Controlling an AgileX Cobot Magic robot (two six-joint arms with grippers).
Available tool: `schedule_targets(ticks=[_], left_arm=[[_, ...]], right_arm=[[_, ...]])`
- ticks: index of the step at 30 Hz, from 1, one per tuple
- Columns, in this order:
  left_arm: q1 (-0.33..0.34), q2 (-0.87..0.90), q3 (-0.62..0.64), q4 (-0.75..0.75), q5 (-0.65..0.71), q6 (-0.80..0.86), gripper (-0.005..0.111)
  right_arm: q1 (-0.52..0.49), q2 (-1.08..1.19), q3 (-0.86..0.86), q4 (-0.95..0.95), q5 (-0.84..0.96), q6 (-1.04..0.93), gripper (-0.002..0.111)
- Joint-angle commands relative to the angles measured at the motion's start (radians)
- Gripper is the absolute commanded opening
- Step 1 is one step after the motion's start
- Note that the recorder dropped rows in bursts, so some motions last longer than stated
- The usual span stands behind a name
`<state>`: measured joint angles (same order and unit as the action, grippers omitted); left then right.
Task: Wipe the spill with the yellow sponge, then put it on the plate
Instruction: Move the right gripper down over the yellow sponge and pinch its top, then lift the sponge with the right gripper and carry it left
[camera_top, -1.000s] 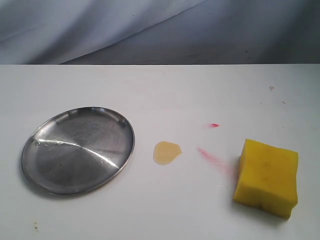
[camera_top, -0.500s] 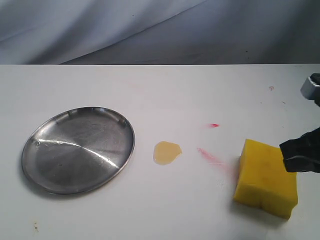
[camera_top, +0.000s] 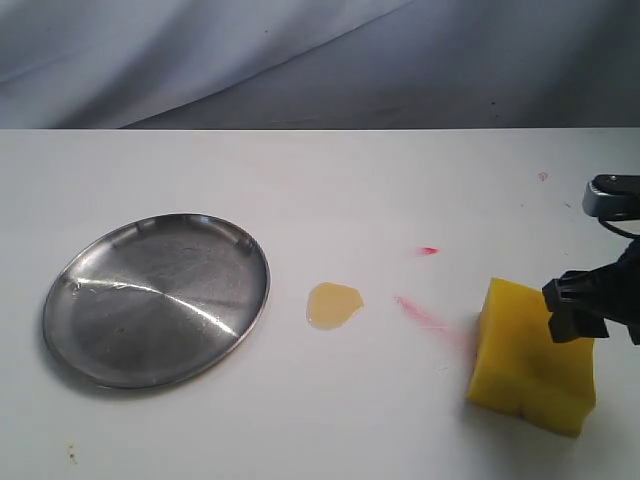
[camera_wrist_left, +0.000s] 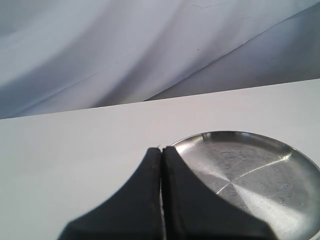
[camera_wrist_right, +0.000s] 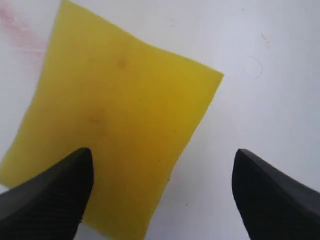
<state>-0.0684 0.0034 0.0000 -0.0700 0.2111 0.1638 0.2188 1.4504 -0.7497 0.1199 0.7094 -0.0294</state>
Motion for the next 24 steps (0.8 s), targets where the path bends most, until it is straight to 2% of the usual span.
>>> schedule_targets(ticks=[1, 10, 12, 16, 17, 24], left_arm=[[-0.001, -0.003, 0.0, 0.001, -0.006, -0.004, 0.0], [-0.001, -0.003, 0.0, 0.001, -0.006, -0.004, 0.0], [-0.001, -0.003, 0.0, 0.001, -0.006, -0.004, 0.0], [-0.001, -0.003, 0.0, 0.001, -0.006, -0.004, 0.0], [-0.001, -0.003, 0.0, 0.001, -0.006, -0.004, 0.0], [-0.001, -0.003, 0.0, 0.001, -0.006, -0.004, 0.0]], right_arm=[[0.002, 0.082, -0.007, 0.04, -0.064, 0.011, 0.071], [0.002, 0.294, -0.007, 0.088, -0.162, 0.011, 0.068], [0.002, 0.333, -0.007, 0.09, -0.173, 0.011, 0.055], [0.002, 0.357, -0.005, 0.09, -0.173, -0.002, 0.004], [0.002, 0.351, -0.005, 0.09, -0.176, -0.012, 0.0], [0.002, 0.262, -0.005, 0.09, -0.175, -0.054, 0.0]])
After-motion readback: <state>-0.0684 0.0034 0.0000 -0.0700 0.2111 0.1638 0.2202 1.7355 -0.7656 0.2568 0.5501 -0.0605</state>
